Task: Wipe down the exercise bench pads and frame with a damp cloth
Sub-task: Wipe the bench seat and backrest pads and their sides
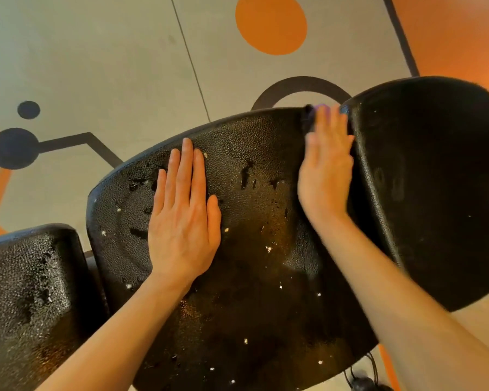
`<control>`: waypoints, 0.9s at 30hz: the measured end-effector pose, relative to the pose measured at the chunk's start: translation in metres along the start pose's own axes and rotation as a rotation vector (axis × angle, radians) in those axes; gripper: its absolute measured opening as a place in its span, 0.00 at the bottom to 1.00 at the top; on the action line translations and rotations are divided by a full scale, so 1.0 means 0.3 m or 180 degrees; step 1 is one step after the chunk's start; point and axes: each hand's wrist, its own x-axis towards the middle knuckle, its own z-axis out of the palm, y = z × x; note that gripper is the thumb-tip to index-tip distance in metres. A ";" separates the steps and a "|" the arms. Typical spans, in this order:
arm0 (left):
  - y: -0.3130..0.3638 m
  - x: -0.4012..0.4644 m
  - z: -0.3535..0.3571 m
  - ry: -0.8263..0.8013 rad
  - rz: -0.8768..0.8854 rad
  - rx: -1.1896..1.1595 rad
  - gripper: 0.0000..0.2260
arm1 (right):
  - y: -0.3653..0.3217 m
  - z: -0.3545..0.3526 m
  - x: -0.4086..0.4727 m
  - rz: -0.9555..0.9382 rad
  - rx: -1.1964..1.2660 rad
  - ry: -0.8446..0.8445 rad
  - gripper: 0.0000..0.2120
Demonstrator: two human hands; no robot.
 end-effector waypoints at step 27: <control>-0.001 -0.003 0.003 0.0050 0.0053 0.0011 0.28 | 0.068 -0.093 -0.383 -0.1286 -0.0314 -0.1165 0.24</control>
